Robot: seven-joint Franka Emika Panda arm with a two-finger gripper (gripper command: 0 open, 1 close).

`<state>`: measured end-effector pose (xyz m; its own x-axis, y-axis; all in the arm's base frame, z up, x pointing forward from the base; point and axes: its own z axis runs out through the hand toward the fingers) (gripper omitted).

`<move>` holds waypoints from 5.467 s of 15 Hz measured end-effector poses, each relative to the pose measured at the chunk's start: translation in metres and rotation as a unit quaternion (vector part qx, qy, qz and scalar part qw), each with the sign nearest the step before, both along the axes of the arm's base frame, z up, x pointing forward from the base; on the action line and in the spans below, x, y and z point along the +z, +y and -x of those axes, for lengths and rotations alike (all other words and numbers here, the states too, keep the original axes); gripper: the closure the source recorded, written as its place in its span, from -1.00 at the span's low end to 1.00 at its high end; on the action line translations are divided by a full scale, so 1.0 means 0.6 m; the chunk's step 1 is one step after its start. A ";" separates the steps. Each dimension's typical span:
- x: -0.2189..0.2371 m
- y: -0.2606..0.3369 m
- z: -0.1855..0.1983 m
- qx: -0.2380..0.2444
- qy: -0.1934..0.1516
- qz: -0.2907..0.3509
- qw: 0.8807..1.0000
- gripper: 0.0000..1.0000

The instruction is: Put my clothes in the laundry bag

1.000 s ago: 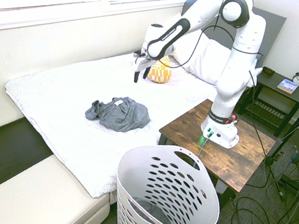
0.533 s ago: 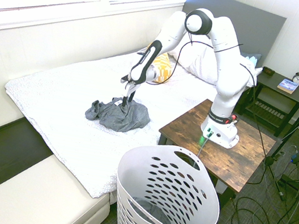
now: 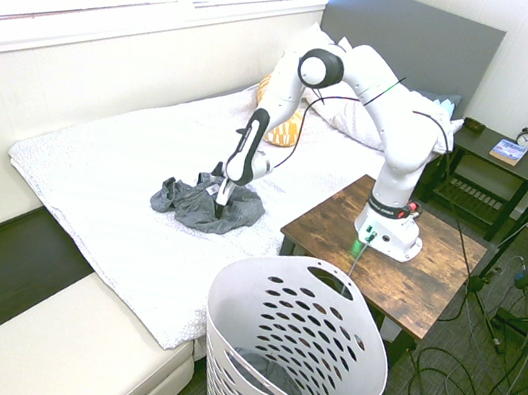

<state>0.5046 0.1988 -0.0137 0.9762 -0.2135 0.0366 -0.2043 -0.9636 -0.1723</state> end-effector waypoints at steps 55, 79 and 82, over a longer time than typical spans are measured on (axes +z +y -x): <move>1.306 0.455 0.577 0.080 -0.090 -0.087 0.989 1.00; 0.657 0.430 0.958 0.235 0.059 0.120 0.963 -1.00; 0.647 0.435 0.948 0.236 0.063 0.124 0.962 -1.00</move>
